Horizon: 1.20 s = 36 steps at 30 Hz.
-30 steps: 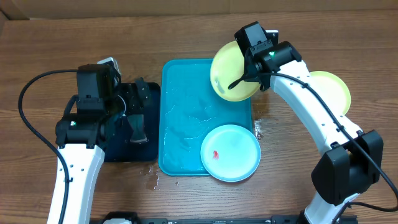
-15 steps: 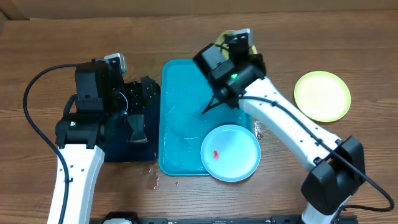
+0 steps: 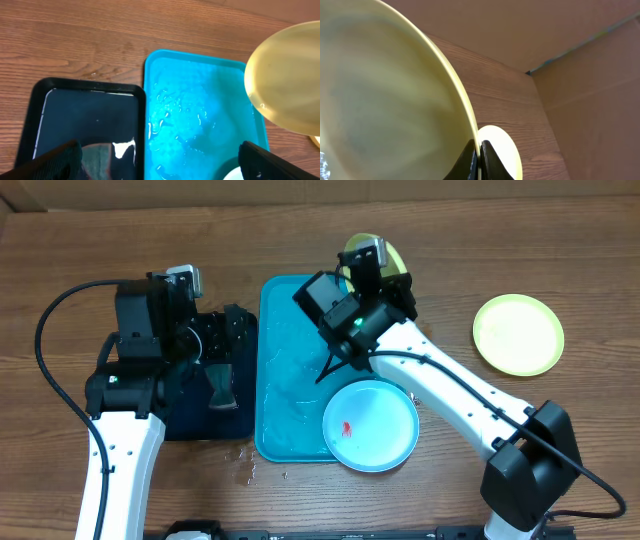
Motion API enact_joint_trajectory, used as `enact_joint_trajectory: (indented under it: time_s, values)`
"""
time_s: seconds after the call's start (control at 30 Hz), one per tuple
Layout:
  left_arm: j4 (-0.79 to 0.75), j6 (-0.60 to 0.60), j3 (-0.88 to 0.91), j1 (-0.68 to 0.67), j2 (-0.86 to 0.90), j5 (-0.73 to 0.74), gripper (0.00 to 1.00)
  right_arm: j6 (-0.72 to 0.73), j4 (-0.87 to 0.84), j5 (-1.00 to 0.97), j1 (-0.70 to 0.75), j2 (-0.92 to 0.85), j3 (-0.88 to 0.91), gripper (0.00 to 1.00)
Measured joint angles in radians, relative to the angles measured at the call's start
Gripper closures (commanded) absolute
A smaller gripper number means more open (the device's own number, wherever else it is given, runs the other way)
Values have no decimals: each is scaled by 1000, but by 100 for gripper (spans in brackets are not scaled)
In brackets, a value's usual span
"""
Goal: Clean dirty plates on tray and stack at the side
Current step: 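Lift the yellow plate upright with the right gripper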
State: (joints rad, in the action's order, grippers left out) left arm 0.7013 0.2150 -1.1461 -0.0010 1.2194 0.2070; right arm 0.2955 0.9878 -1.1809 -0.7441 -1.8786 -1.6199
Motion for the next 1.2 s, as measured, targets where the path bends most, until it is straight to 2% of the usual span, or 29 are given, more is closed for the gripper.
enact_joint_trajectory:
  time_s: [0.43,0.6,0.83,1.2]
  values:
    - [0,-17,0,21,0,11,1,-143,-161,-158,-37,0,70,96]
    - [0,-17,0,21,0,11,0,-179,-165,-174,-37,0,70,96]
    - [0,-28,0,21,0,11,0,-270,-264,-215,-39,0,70,96]
    - [1,-33,0,21,0,11,0,-349,-271,-190,-77,0,70,96]
